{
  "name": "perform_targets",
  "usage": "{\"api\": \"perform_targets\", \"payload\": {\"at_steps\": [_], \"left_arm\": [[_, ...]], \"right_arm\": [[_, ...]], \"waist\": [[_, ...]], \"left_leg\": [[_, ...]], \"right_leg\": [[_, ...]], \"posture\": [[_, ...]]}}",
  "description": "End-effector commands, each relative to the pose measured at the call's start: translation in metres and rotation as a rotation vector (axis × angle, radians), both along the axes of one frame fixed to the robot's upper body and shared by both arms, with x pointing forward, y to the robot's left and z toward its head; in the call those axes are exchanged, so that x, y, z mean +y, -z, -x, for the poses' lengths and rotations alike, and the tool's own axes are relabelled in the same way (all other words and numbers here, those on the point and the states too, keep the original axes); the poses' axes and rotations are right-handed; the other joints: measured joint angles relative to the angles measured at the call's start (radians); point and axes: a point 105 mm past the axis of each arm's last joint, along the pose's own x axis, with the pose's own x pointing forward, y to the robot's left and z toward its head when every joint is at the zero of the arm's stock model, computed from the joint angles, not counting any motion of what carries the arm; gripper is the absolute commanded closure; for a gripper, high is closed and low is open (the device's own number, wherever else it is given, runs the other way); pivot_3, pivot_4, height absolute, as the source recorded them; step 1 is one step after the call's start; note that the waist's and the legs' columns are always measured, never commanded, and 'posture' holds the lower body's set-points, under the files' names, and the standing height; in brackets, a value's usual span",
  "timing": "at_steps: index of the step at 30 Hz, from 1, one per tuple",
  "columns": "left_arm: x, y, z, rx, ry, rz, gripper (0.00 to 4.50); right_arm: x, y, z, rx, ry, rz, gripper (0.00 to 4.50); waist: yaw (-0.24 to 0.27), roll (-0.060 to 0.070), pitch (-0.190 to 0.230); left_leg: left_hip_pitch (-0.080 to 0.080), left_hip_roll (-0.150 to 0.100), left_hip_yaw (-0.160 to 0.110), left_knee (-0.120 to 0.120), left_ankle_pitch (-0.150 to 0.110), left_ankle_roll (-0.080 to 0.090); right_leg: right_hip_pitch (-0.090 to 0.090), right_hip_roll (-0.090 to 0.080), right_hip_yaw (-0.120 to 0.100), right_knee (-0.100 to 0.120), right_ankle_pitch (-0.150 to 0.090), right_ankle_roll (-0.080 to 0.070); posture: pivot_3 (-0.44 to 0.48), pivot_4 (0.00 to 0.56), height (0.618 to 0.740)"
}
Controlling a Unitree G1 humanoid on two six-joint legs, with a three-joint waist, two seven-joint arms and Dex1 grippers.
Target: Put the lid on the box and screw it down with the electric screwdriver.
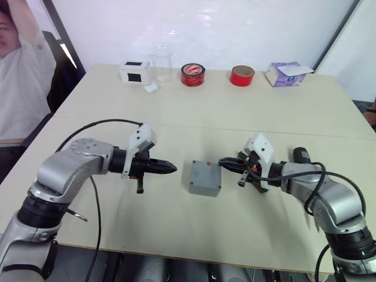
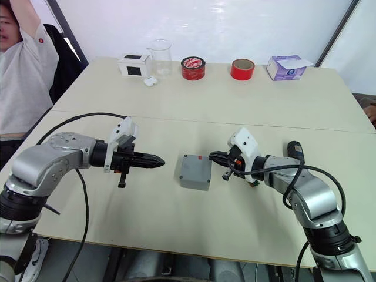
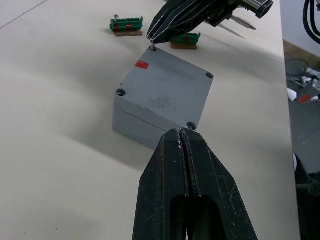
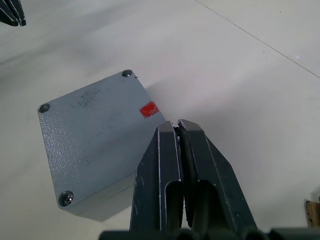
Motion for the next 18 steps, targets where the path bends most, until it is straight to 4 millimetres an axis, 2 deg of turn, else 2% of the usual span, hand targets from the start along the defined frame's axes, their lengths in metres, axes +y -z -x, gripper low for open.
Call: {"api": "perform_targets", "payload": {"at_steps": [1, 10, 14, 18], "left_arm": [[-0.001, -0.011, 0.002, -0.043, 0.013, 0.011, 4.50], [-0.004, -0.020, 0.003, -0.043, 0.019, 0.047, 4.50], [-0.005, -0.021, 0.005, -0.036, 0.020, 0.063, 4.50], [-0.007, -0.024, 0.005, -0.028, 0.025, 0.084, 4.50]], "right_arm": [[0.000, -0.005, 0.000, -0.027, -0.007, -0.001, 4.47], [0.001, 0.000, -0.002, -0.018, -0.005, 0.009, 4.47], [-0.002, 0.000, -0.002, -0.021, 0.006, 0.014, 3.50], [-0.006, -0.003, 0.000, -0.025, 0.008, 0.018, 1.94]], "waist": [[0.000, 0.000, 0.000], [0.000, 0.000, 0.000], [0.000, 0.000, 0.000], [0.000, 0.000, 0.000]], "left_leg": [[0.000, 0.000, 0.000, 0.000, 0.000, 0.000], [0.000, 0.000, 0.000, 0.000, 0.000, 0.000], [0.000, 0.000, 0.000, 0.000, 0.000, 0.000], [0.000, 0.000, 0.000, 0.000, 0.000, 0.000]], "right_leg": [[0.000, 0.000, 0.000, 0.000, 0.000, 0.000], [0.000, 0.000, 0.000, 0.000, 0.000, 0.000], [0.000, 0.000, 0.000, 0.000, 0.000, 0.000], [0.000, 0.000, 0.000, 0.000, 0.000, 0.000]], "posture": [[0.000, 0.150, 0.740], [0.000, 0.150, 0.740], [0.000, 0.150, 0.740], [0.000, 0.150, 0.740]]}}
